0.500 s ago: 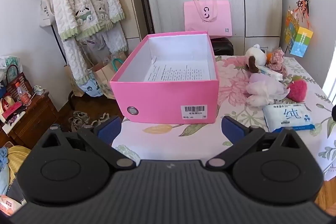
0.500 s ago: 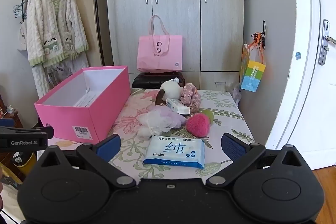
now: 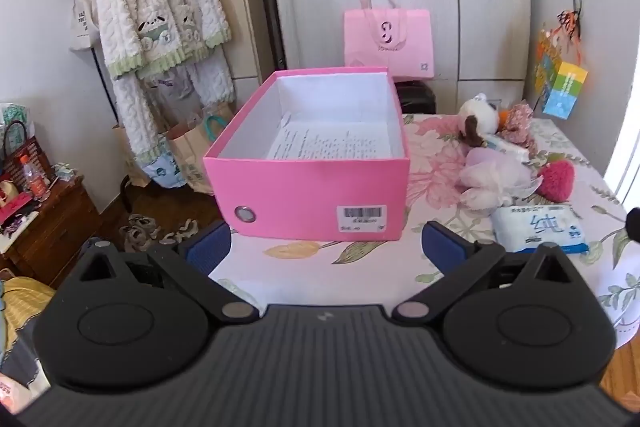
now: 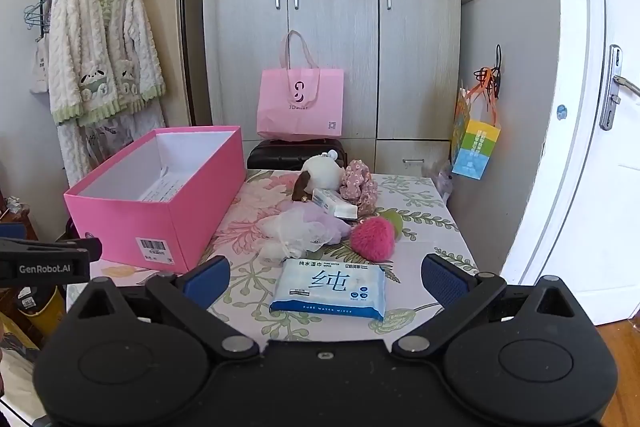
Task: Organize soft objects
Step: 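Move the left tool toward the blue-and-white wet-wipes pack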
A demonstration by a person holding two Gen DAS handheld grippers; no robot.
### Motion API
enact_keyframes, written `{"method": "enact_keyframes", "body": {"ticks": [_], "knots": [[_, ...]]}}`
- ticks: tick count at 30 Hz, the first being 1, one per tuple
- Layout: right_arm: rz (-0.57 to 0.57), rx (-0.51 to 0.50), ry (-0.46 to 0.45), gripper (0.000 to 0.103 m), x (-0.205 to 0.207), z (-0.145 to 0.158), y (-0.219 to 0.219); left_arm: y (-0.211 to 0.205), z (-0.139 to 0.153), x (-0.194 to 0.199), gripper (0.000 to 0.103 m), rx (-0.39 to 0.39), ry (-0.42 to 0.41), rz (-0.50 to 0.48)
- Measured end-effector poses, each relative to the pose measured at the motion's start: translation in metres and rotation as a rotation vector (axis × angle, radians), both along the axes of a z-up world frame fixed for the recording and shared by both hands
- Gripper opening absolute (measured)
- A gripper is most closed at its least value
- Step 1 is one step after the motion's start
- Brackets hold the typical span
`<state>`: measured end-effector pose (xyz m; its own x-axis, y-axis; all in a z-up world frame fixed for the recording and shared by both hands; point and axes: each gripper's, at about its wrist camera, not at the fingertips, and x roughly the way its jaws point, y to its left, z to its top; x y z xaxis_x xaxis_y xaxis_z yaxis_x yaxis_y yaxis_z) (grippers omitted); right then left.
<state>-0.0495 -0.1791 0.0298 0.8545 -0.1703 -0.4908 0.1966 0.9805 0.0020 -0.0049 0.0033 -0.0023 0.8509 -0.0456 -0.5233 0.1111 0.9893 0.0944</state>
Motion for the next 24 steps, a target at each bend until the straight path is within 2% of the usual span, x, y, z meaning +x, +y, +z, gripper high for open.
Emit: {"method": "enact_keyframes", "body": {"ticks": [7, 13, 24], "knots": [[-0.015, -0.038, -0.004, 0.103, -0.005, 0.002, 0.003, -0.005, 0.000, -0.001, 0.102, -0.011, -0.002, -0.046], [-0.022, -0.029, -0.008, 0.103, -0.008, 0.002, -0.003, -0.006, 0.000, -0.004, 0.102, -0.019, -0.001, -0.053], [-0.028, -0.015, -0.007, 0.103, -0.013, -0.001, -0.006, -0.011, 0.001, -0.010, 0.103, 0.014, -0.021, -0.069]]}}
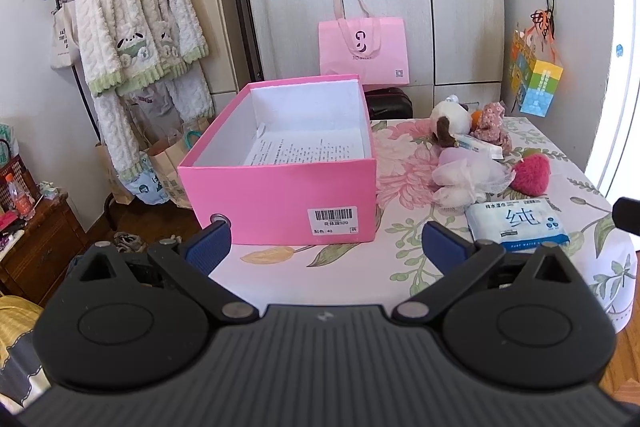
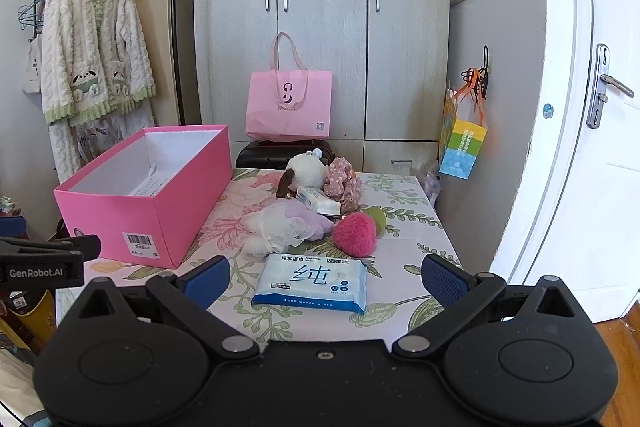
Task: Organize soft objects
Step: 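Move the left tool toward the blue-and-white wet-wipes pack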
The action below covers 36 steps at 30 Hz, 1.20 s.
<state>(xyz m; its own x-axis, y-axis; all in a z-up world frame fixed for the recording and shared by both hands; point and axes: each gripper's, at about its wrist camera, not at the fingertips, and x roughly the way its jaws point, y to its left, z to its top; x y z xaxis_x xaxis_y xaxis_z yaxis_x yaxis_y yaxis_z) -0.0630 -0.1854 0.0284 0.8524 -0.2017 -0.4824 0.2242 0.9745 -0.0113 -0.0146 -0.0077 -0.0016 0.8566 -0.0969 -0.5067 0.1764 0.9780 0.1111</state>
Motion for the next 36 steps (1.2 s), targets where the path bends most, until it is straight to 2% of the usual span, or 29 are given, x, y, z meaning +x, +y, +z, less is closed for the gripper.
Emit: {"method": "enact_keyframes", "body": {"ticks": [14, 24, 36], "knots": [[-0.005, 0.002, -0.006, 0.103, -0.0033, -0.0001, -0.0032, 0.0020, 0.0007, -0.0064, 0.103, -0.014, -0.037, 0.010], [-0.007, 0.003, -0.016, 0.103, -0.0044, -0.0019, -0.0025, 0.0053, -0.0003, -0.0081, 0.103, -0.055, -0.092, 0.031], [-0.007, 0.001, -0.015, 0.103, -0.0052, -0.0027, -0.0022, 0.0083, -0.0010, -0.0088, 0.103, -0.048, -0.092, 0.025]]}}
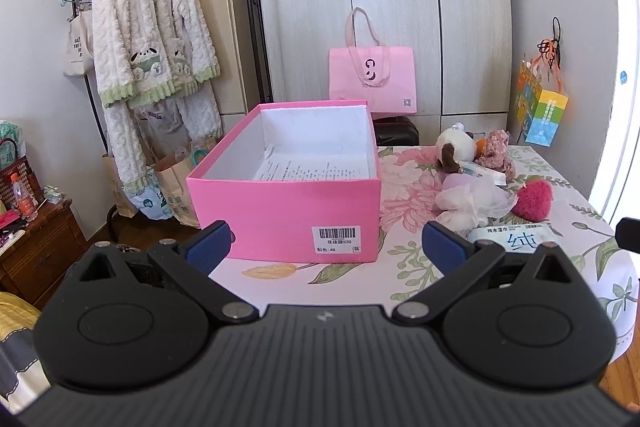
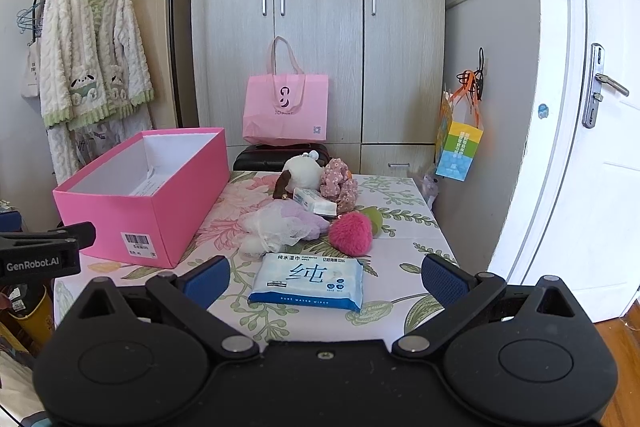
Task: Organize soft objects
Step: 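Move the left tool toward the blue-and-white wet-wipes pack, then close the left gripper on the wet-wipes pack and lift it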
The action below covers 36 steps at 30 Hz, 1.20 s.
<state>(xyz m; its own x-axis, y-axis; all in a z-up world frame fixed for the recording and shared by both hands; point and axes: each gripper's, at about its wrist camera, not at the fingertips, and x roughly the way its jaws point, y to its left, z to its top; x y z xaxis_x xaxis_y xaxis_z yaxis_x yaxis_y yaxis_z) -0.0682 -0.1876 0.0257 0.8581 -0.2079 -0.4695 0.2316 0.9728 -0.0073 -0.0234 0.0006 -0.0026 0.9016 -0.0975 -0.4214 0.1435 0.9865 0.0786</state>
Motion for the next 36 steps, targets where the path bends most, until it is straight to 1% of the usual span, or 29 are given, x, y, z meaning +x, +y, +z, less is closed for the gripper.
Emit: {"method": "enact_keyframes", "body": {"ticks": [7, 14, 17, 21, 23, 25, 27, 29, 31, 33, 36], "knots": [[0.008, -0.026, 0.016, 0.103, 0.002, -0.002, -0.001, -0.002, 0.000, 0.003, 0.103, 0.014, 0.038, -0.034], [0.019, -0.068, 0.021, 0.103, 0.004, 0.002, -0.002, -0.008, 0.015, 0.006, 0.103, -0.020, 0.034, -0.114], [0.037, -0.083, 0.029, 0.103, 0.009, 0.004, -0.006, -0.018, 0.020, 0.018, 0.103, -0.015, 0.057, -0.145], [0.092, -0.057, 0.024, 0.103, 0.018, 0.003, -0.017, -0.032, 0.018, 0.042, 0.103, 0.003, 0.099, -0.203], [0.133, -0.033, 0.002, 0.103, 0.024, -0.003, -0.024, -0.037, 0.015, 0.051, 0.103, -0.023, 0.114, -0.246], [0.204, -0.043, -0.002, 0.103, 0.033, -0.016, -0.028, -0.039, 0.010, 0.065, 0.103, -0.082, 0.146, -0.284], [0.227, -0.077, 0.032, 0.103, 0.046, -0.031, -0.031, -0.052, 0.004, 0.076, 0.103, -0.086, 0.167, -0.312], [0.237, -0.096, 0.031, 0.103, 0.056, -0.043, -0.034, -0.065, -0.005, 0.085, 0.102, -0.071, 0.198, -0.350], [0.264, -0.082, 0.018, 0.103, 0.064, -0.054, -0.042, -0.073, -0.015, 0.094, 0.100, -0.082, 0.242, -0.397], [0.287, -0.066, 0.017, 0.103, 0.070, -0.066, -0.050, -0.079, -0.029, 0.101, 0.100, -0.113, 0.288, -0.432], [0.297, -0.020, 0.052, 0.100, 0.081, -0.083, -0.063, -0.093, -0.046, 0.105, 0.100, -0.113, 0.302, -0.464]]}}
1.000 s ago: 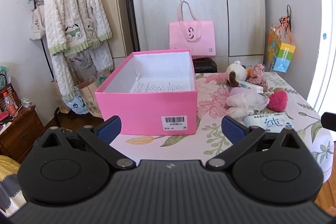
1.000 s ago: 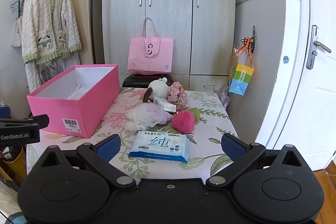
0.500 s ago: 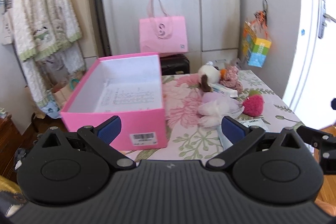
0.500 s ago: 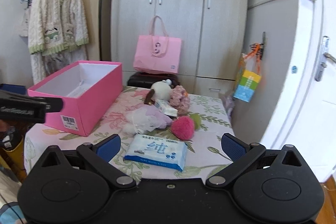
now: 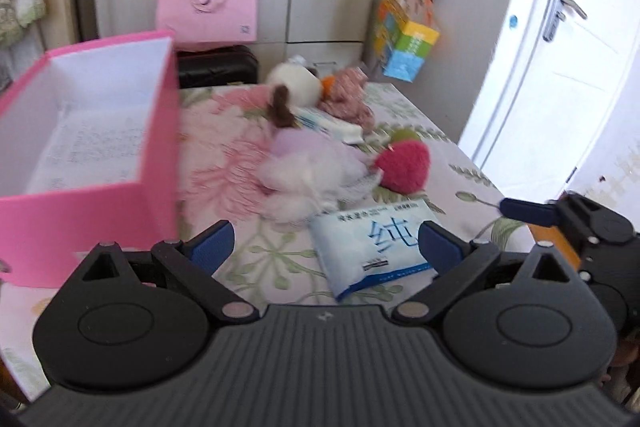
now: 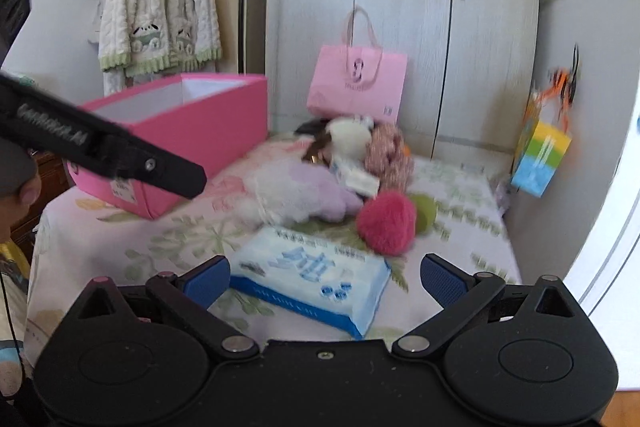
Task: Organize soft objects
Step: 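Close the left gripper on the wet-wipes pack and lift it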
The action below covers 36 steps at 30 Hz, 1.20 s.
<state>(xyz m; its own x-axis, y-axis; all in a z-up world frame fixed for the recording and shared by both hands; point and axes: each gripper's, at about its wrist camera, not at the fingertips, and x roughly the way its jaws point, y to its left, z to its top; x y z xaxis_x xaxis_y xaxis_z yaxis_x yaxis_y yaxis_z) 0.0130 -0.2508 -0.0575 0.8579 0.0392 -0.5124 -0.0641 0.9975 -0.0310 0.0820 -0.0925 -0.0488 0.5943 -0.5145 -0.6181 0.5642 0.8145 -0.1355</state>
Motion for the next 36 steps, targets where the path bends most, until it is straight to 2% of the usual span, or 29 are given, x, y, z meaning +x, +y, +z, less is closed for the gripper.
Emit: {"method": "enact_keyframes", "body": {"ticks": [2, 5, 10, 11, 12, 15, 18, 29, 36], "knots": [[0.017, 0.035, 0.041, 0.094, 0.008, -0.009, -0.008, -0.008, -0.009, 0.005, 0.100, -0.002, 0.004, -0.018], [0.052, 0.025, 0.086, 0.093, 0.017, -0.021, -0.013, -0.016, -0.020, 0.018, 0.097, -0.026, 0.050, -0.025], [0.106, 0.072, 0.121, 0.091, 0.032, -0.030, -0.019, -0.033, -0.047, 0.044, 0.075, -0.011, 0.178, -0.041], [0.109, 0.082, 0.131, 0.091, 0.036, -0.032, -0.020, -0.036, -0.051, 0.046, 0.074, -0.004, 0.198, -0.051], [0.106, 0.088, 0.138, 0.091, 0.040, -0.034, -0.021, -0.037, -0.054, 0.047, 0.073, -0.006, 0.204, -0.057], [0.090, 0.116, 0.152, 0.091, 0.047, -0.042, -0.021, -0.039, -0.055, 0.044, 0.058, -0.011, 0.194, -0.075], [0.088, 0.082, 0.135, 0.085, 0.045, -0.045, -0.009, -0.037, -0.055, 0.045, 0.053, -0.027, 0.227, -0.086], [0.011, 0.090, 0.104, 0.080, 0.039, -0.045, 0.008, -0.040, -0.048, 0.038, 0.052, 0.014, 0.242, -0.122], [0.008, 0.114, 0.151, 0.079, 0.037, -0.035, 0.013, -0.038, -0.036, 0.037, 0.057, 0.084, 0.294, -0.181]]}}
